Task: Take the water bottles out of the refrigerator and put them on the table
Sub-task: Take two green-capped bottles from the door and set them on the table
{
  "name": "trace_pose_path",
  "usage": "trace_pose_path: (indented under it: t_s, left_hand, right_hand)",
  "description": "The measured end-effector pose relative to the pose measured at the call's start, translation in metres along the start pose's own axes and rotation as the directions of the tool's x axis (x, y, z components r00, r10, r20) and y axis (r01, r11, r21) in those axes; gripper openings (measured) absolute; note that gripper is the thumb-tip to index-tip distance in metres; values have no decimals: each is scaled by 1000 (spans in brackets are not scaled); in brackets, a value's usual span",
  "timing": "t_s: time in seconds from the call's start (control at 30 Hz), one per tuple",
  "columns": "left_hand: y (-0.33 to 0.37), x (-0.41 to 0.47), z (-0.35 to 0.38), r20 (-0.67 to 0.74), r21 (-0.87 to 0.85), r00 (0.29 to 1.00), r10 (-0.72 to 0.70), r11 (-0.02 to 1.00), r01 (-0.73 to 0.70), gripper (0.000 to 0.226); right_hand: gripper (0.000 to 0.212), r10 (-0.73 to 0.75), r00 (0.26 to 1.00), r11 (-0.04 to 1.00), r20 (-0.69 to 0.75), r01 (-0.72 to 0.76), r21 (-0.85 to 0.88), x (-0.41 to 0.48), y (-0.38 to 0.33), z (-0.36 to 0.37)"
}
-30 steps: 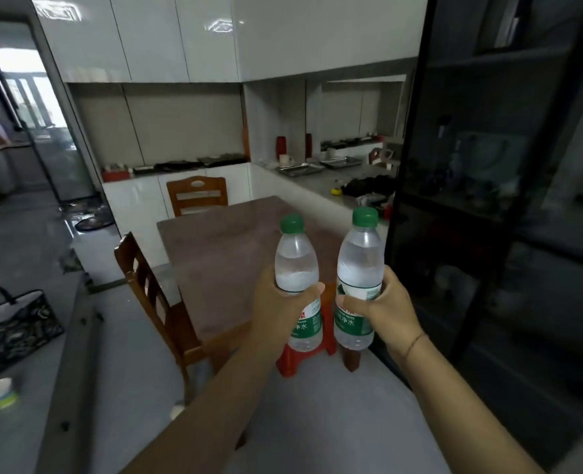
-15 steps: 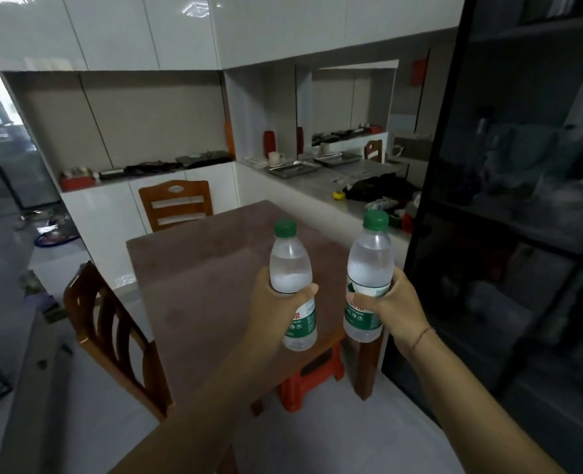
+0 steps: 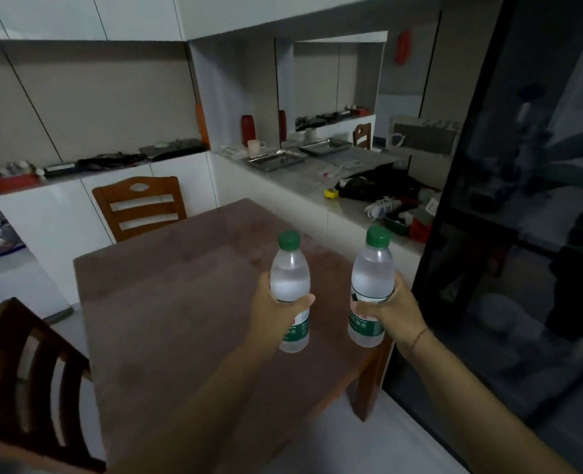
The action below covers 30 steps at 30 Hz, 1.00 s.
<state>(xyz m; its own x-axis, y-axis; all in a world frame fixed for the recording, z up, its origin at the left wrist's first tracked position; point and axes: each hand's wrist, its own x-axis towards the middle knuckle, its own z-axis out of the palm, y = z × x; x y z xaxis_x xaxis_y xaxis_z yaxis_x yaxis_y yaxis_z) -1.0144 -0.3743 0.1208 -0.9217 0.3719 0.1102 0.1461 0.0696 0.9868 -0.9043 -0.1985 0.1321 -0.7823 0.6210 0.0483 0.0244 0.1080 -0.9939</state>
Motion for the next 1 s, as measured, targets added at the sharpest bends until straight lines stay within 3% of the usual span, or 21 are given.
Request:
trace_pose_path:
  t_s: [0.1,0.23,0.4,0.77,0.93,1.0]
  left_hand:
    - [-13,43,20,-19,9,1000,-16,1000,16,59]
    - [-28,99,53,-39,44,999,-17,999,19,37]
    - [-51,157,89,-143,106,985,-100,988,115,50]
    - [-105,280,118,-245,194,951,-191,951,241,57]
    - [-129,326,119,-240,261,950,-200,929,262,44]
    - [-136,340,118,-234,295,951,-200,918,266,40]
  right_hand:
    - [65,27,999,1000,40,-27,2,53,15,-2]
    - [70,56,997,998,58,-56,-1,122,34,-10]
    - [65,68,993,996,99,-62,-65,204,56,-15]
    - [67,137,986,979,93,-120,-164,343,101,28]
    - [63,150,977,961,152,-108,-254,389,122,64]
    - [51,138,977,957,165,-89,-275,403,127,78]
